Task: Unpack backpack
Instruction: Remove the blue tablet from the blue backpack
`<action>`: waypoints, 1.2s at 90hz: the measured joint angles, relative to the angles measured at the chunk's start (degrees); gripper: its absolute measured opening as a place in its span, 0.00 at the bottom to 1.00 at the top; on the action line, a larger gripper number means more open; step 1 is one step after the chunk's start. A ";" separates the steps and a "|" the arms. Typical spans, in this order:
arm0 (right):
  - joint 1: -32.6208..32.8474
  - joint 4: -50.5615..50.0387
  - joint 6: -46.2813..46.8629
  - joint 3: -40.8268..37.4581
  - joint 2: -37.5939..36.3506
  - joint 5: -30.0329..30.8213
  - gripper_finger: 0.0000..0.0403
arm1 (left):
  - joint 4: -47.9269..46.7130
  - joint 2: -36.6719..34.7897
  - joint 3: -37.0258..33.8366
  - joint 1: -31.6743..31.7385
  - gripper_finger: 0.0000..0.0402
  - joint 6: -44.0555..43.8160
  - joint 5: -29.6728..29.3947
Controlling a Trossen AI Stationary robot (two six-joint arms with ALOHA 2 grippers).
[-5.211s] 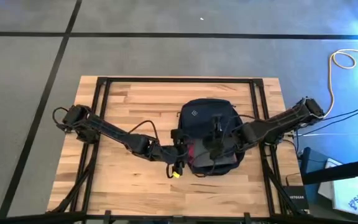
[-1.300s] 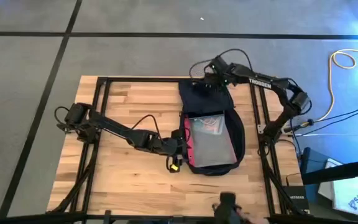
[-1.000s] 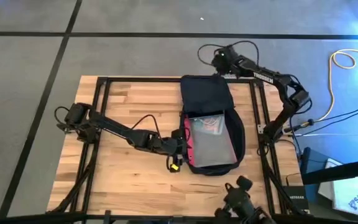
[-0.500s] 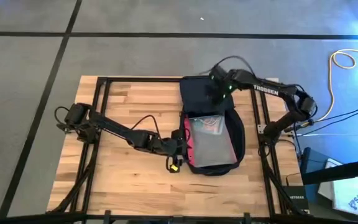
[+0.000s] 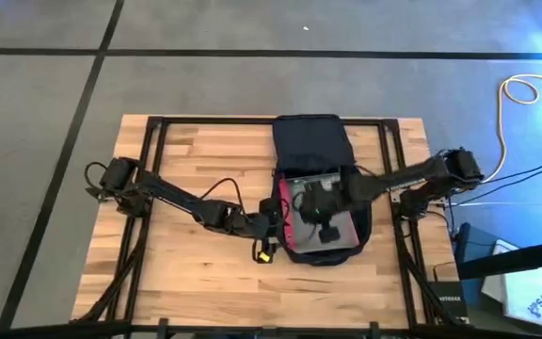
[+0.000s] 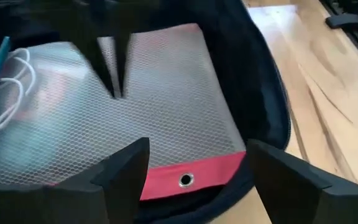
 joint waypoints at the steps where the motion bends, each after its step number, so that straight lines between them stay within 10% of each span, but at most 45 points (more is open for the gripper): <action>1: 0.37 1.24 0.11 -0.60 -0.34 0.55 0.00 | 0.00 0.00 0.00 0.00 0.64 0.00 -0.06; 30: 6.87 39.08 1.51 -19.96 -11.11 22.58 0.00 | 5.63 0.00 -0.04 0.00 0.64 4.19 -4.93; 76: 6.89 50.58 4.48 -30.85 -21.34 25.98 0.00 | 28.51 6.10 -0.44 3.25 0.64 14.94 -5.55; 108: 6.89 54.14 4.66 -32.00 -22.30 23.54 0.00 | 64.18 6.12 -16.96 6.68 0.64 11.58 0.13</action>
